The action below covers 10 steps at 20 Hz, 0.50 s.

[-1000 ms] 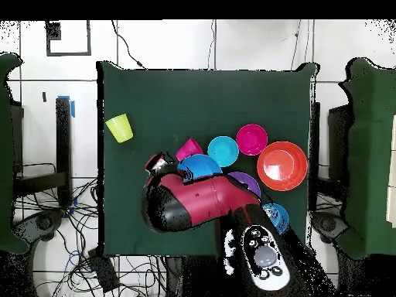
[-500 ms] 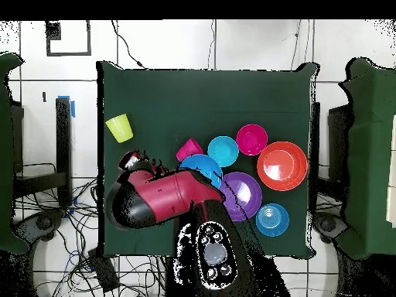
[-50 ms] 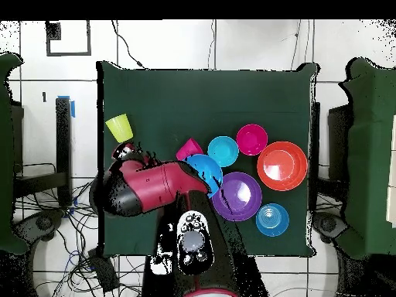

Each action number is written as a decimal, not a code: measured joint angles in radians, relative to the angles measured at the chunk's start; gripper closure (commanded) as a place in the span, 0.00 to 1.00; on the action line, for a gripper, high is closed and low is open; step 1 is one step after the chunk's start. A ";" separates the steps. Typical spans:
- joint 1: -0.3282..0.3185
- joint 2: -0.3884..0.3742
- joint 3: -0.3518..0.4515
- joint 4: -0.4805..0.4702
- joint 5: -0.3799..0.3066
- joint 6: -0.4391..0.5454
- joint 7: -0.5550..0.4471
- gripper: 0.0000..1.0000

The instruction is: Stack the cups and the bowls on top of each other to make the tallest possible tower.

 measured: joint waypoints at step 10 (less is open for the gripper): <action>0.084 0.139 -0.120 -0.084 0.044 0.000 0.000 0.00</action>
